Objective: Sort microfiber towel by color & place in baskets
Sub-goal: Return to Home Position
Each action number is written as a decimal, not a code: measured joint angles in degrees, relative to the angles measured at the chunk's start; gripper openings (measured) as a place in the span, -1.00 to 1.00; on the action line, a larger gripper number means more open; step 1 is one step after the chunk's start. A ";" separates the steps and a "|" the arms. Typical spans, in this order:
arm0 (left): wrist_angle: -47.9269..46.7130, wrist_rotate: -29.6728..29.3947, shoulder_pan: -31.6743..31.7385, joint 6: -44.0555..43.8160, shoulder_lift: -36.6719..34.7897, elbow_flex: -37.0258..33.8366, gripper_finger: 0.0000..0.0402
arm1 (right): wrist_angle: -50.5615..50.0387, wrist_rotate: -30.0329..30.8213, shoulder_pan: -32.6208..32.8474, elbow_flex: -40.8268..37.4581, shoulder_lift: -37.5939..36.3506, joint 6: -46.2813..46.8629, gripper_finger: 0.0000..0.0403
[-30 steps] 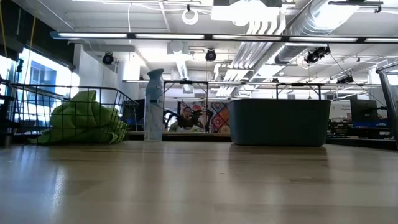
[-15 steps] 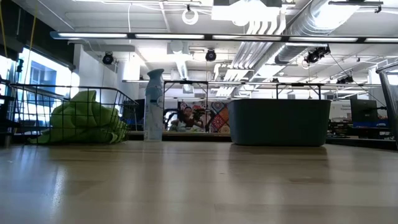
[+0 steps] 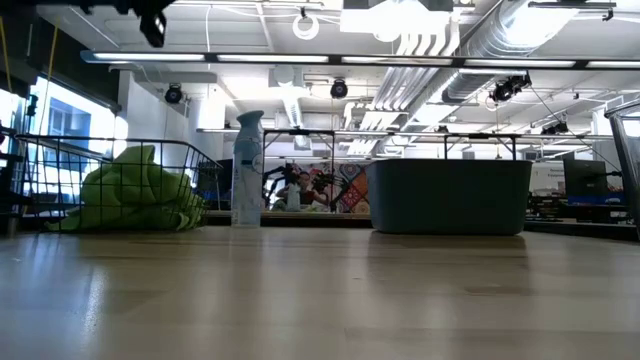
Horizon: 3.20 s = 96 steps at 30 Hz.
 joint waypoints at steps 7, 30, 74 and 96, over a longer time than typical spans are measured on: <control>4.39 -1.38 1.26 -5.08 -7.92 -10.55 -1.00 | 3.87 -0.02 -0.05 -7.71 -3.31 3.43 -1.00; 10.45 -4.61 1.33 -13.92 -15.57 -25.93 -1.00 | 13.08 -3.02 0.02 -21.34 -11.18 6.18 -1.00; 5.91 -4.22 1.33 -14.39 -15.59 -25.88 -1.00 | 33.82 -10.53 0.04 -52.15 -36.90 2.64 -1.00; 5.88 -4.20 1.33 -14.37 -15.59 -25.88 -1.00 | 22.12 -9.05 0.04 -53.15 -36.44 12.13 -1.00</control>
